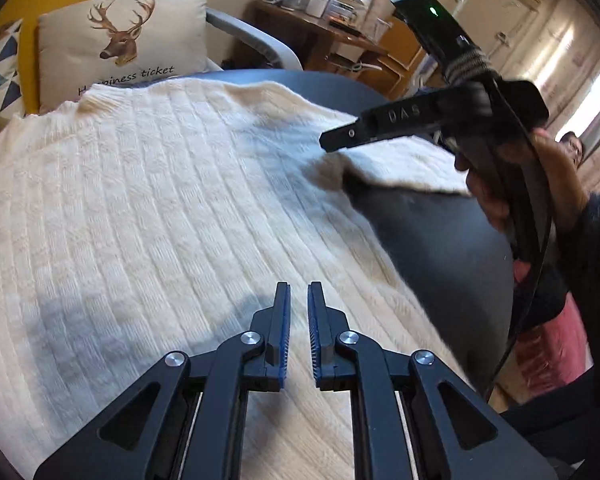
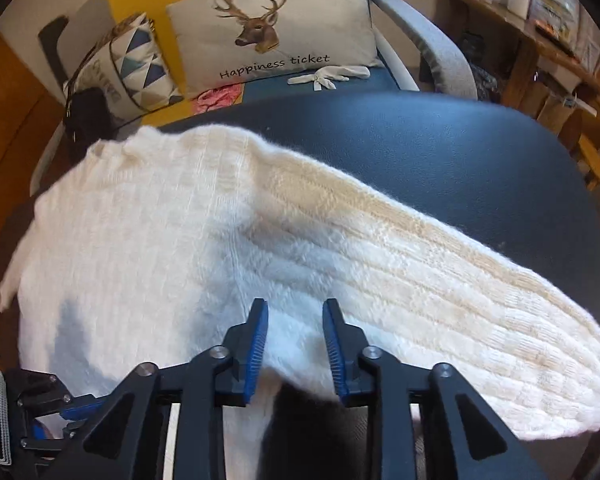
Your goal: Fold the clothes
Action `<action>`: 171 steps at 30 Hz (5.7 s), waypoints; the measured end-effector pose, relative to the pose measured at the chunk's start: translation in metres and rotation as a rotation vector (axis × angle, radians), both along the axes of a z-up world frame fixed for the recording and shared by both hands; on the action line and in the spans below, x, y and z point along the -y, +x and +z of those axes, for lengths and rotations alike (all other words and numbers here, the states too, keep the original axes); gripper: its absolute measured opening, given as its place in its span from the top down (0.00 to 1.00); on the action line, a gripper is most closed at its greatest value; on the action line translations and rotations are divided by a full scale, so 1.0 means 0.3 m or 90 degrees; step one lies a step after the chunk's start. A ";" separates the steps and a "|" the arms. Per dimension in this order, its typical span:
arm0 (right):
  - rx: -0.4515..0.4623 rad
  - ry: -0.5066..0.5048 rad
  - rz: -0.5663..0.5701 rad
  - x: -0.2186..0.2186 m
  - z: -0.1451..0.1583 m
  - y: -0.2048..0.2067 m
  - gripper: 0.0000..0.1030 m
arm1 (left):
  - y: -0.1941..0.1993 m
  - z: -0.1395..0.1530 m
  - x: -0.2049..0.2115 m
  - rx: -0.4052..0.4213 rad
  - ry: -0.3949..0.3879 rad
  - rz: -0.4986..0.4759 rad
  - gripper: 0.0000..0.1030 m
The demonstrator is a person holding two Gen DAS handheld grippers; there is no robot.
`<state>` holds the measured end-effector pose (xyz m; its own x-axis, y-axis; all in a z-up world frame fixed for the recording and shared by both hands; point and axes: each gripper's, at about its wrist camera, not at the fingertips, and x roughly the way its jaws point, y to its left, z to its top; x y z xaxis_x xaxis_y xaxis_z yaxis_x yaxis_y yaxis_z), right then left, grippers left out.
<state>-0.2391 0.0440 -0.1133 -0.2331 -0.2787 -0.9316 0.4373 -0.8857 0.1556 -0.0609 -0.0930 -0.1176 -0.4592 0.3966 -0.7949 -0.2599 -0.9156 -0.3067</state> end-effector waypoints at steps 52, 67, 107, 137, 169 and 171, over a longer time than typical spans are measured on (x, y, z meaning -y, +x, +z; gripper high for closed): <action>-0.096 -0.064 -0.157 0.235 -0.064 -0.185 0.81 | -0.325 -0.033 0.901 -0.044 -0.135 0.431 0.74; -0.119 -0.055 -0.139 0.134 -0.078 -0.171 0.82 | -0.314 -0.059 0.893 -0.054 -0.183 0.420 0.73; -0.109 -0.065 -0.048 0.535 -0.072 -0.151 0.78 | -0.462 -0.057 0.822 -0.047 -0.120 0.348 0.71; -0.001 -0.056 -0.084 0.047 -0.056 0.451 0.76 | 0.260 -0.069 0.568 -0.042 -0.115 0.327 0.71; 0.004 -0.029 -0.042 -0.010 0.045 0.732 0.75 | 0.547 -0.044 0.568 -0.055 -0.113 0.370 0.71; -0.005 -0.027 -0.032 0.009 0.050 0.748 0.75 | 0.556 -0.053 0.561 -0.051 -0.115 0.370 0.71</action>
